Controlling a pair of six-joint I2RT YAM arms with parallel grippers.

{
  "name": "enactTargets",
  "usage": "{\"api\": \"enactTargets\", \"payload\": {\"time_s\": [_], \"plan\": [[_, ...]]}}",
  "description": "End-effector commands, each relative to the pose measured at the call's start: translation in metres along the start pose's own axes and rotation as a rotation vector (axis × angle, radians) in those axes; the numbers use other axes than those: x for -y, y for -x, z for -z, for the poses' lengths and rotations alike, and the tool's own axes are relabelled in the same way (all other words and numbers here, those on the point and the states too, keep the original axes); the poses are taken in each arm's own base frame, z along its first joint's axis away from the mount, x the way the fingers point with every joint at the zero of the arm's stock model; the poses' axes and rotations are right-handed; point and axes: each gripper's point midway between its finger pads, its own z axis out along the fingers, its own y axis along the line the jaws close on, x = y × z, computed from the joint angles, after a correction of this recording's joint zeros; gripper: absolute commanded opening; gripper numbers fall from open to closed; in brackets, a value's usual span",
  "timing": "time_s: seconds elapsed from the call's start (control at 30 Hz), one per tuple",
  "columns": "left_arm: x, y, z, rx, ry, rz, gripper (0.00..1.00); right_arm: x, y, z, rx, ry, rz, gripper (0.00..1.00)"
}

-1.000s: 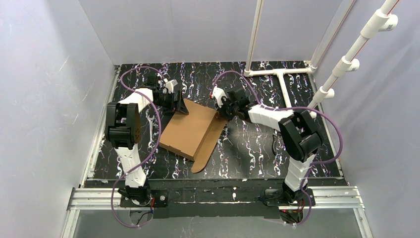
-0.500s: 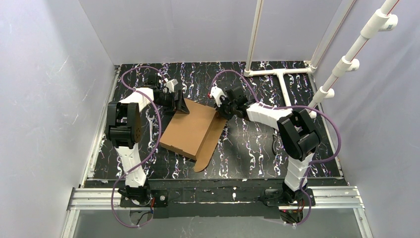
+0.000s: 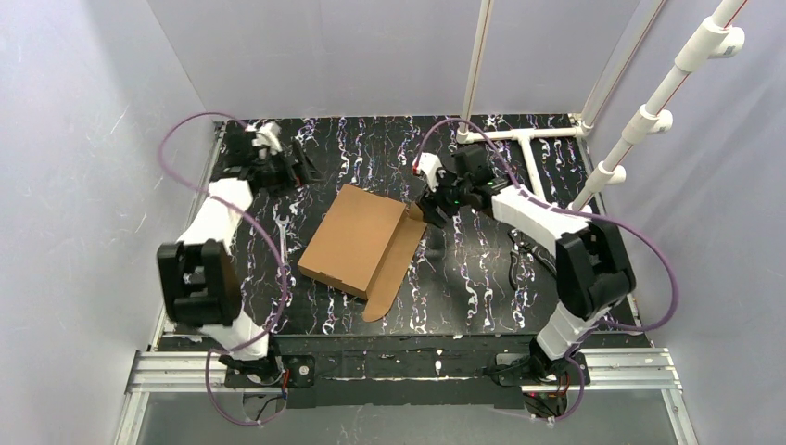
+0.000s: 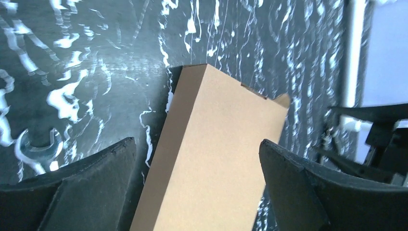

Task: Fold the paper box
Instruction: Close the paper box at the center of the board.

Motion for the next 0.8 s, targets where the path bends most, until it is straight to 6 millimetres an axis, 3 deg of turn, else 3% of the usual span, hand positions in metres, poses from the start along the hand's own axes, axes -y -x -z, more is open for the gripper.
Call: {"api": "enactTargets", "payload": {"time_s": [0.0, 0.03, 0.1, 0.23, 0.37, 0.5, 0.6, 0.67, 0.77], "plan": [[0.002, -0.003, 0.054, 0.127, -0.105, 0.197, 0.98, -0.041, 0.018, 0.044, 0.081, 0.216, 0.159, 0.89], [0.004, -0.013, 0.060, 0.122, -0.152, 0.227, 0.98, -0.052, 0.015, 0.050, 0.096, 0.271, 0.195, 0.98], [0.006, -0.038, 0.069, 0.086, -0.193, 0.257, 0.98, -0.073, 0.003, 0.058, 0.108, 0.362, 0.208, 0.98], [-0.005, -0.096, 0.084, 0.029, -0.111, 0.221, 0.93, -0.117, -0.029, 0.069, 0.100, 0.574, 0.158, 0.98], [-0.025, -0.124, 0.100, 0.073, 0.044, 0.176, 0.80, -0.134, -0.032, 0.074, 0.151, 0.643, 0.177, 0.94], [-0.032, -0.123, 0.104, 0.115, 0.088, 0.166, 0.73, -0.135, -0.023, 0.062, 0.176, 0.619, 0.093, 0.63], [-0.035, -0.120, 0.092, 0.080, 0.071, 0.196, 0.68, -0.141, -0.015, 0.043, 0.161, 0.557, 0.048, 0.28], [-0.036, -0.119, 0.081, 0.045, 0.049, 0.213, 0.63, -0.128, -0.008, 0.024, 0.151, 0.449, -0.022, 0.04], [-0.038, -0.116, 0.066, 0.024, 0.014, 0.257, 0.50, -0.108, 0.005, 0.001, 0.162, 0.339, -0.133, 0.01]]}}
